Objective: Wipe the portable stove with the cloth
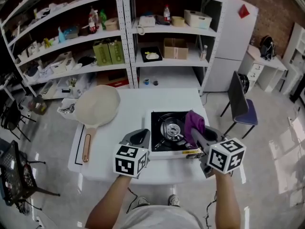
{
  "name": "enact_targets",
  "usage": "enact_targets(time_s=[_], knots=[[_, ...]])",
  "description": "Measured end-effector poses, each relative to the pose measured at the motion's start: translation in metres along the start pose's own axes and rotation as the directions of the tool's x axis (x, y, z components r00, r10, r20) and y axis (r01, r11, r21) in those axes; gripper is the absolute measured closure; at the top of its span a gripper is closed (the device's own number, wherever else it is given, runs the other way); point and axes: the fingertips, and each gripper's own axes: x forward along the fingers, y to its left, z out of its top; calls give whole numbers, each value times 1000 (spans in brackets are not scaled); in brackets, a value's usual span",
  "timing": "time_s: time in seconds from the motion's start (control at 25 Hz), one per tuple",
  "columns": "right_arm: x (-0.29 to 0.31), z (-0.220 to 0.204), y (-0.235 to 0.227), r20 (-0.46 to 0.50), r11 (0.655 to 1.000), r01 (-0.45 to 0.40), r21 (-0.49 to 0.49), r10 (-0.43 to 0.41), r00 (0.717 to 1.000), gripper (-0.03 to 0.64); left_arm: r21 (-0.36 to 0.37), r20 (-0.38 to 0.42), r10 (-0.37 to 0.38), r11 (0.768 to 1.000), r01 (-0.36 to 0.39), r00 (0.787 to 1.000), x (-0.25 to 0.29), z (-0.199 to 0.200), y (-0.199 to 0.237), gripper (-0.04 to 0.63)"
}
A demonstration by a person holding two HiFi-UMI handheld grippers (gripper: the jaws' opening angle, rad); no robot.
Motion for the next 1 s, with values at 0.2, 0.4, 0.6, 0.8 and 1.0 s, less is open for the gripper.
enact_targets(time_s=[0.2,0.4,0.6,0.8,1.0], knots=[[-8,-4,-21,22,998,43,-35,-42,999,556,-8,6,43,999,-43,999,4,0,-5,591],[-13,-9,-32,15,998,48,-46,-47,999,557,-3,0,58,998,-58,998,8,1,-12,591],[-12,-14,-34,14,999,36,-34,-35,999,556,4,-3,59,998,-59,998,10,0,-14,591],[-13,-11,-37,17,999,32,-33,-31,999,557,8,-9,53,999,-53,999,14,1,-18,591],[-11,-15,-36,15,999,29,-28,-29,999,557,4,-13,49,999,-49,999,15,-2,-17,591]])
